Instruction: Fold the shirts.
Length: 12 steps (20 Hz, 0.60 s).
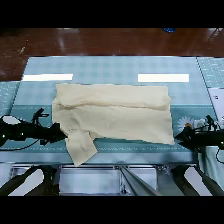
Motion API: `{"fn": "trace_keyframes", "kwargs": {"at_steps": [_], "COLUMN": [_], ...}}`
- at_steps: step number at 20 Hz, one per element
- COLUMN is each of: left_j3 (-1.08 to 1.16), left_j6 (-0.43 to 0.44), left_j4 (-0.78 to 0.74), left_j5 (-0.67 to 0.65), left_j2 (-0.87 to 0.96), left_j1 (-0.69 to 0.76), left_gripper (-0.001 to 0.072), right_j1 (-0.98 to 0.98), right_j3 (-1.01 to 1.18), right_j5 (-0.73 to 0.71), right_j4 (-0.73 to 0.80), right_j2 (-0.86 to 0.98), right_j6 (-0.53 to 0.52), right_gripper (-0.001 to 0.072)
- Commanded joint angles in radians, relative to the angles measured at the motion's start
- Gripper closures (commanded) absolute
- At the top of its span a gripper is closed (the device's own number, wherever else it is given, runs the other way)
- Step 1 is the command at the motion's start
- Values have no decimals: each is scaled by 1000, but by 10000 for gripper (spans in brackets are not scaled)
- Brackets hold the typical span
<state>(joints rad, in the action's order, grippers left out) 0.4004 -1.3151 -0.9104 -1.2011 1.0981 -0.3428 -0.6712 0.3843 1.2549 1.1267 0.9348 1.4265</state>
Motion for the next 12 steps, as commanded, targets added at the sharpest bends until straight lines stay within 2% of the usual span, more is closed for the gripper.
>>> {"fn": "trace_keyframes", "kwargs": {"at_steps": [1, 3, 8, 9, 10, 11, 12], "left_j3": [-1, -1, 0, 0, 6, 21, 43], "left_j6": [6, 5, 6, 6, 5, 6, 6], "left_j4": [6, 7, 6, 6, 6, 6, 6], "left_j5": [-3, -4, 5, 8, 8, 2, -9], "left_j2": [-1, -1, -1, -1, -1, -1, -1], "left_j1": [0, 0, 0, 0, 0, 0, 0], "left_gripper": [685, 685, 685, 685, 685, 685, 685], "right_j1": [10, 10, 10, 10, 10, 15, 27], "right_j3": [-13, -13, -12, -13, -12, -12, -6], "right_j5": [23, 18, -50, -51, -46, -37, -33], "right_j4": [10, -29, -270, -298, -336, -380, -401], "right_j2": [38, 93, 174, 177, 177, 177, 177], "right_j6": [8, -25, -156, -183, -238, -306, -316], "right_gripper": [303, 303, 322, 418, 588, 690, 691]}}
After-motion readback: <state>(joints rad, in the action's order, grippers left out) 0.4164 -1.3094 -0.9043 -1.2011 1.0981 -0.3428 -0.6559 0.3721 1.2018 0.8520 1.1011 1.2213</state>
